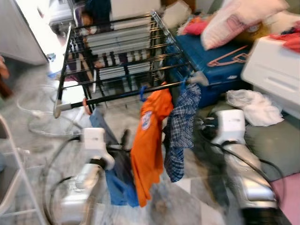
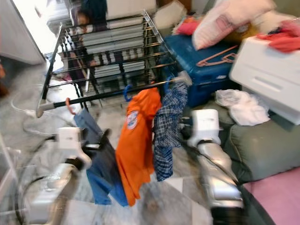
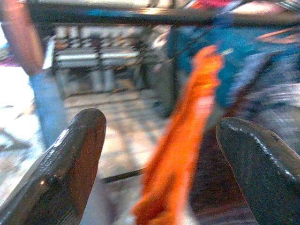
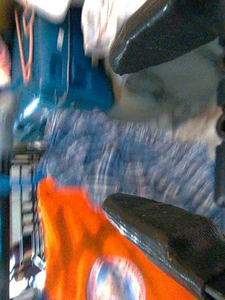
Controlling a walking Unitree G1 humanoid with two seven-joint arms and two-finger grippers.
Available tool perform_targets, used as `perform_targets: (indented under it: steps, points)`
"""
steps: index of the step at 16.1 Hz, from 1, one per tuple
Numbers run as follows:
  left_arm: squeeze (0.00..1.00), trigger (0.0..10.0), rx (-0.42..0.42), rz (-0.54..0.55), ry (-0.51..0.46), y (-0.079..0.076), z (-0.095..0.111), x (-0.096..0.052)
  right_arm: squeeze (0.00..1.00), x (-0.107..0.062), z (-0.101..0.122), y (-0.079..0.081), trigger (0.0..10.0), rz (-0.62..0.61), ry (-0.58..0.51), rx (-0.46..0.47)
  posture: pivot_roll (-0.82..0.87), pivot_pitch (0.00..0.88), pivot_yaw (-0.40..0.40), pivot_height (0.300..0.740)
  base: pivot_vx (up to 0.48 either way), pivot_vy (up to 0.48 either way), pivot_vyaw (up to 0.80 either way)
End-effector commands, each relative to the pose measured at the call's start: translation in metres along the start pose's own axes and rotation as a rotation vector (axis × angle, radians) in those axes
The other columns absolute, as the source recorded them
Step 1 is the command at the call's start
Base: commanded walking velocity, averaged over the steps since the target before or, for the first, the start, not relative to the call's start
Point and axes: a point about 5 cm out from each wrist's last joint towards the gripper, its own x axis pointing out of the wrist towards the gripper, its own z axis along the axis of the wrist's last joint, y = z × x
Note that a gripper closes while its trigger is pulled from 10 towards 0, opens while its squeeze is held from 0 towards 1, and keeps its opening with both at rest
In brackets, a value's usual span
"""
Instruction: Hang hanger
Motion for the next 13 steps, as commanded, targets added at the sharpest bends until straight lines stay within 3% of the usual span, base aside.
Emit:
perform_targets:
  steps: [1,6,9,13]
  points:
    - [0.00,10.0,0.005,-0.012,-0.008,-0.004,0.003,0.000,0.00,-0.001,0.000,-0.008,10.0,-0.029,0.003,-0.006,-0.13,0.000,0.111,0.740,0.000,0.000,0.00]
    - [0.00,10.0,0.018,-0.006,0.013,-0.003,0.001,-0.003,0.00,0.003,-0.007,0.002,10.0,0.049,0.068,0.018,-0.12,0.006,0.114,0.740,0.000,0.000,0.00]
    - [0.00,10.0,0.031,-0.025,0.042,-0.004,-0.002,-0.007,0.00,0.017,-0.012,0.016,10.0,0.135,0.160,0.007,-0.12,0.029,0.128,0.740,0.000,0.000,0.00]
    - [0.00,10.0,0.039,-0.040,0.062,-0.005,-0.002,-0.010,0.00,0.026,-0.024,0.007,10.0,0.056,0.268,-0.014,-0.10,0.050,0.131,0.740,0.000,0.000,0.00]
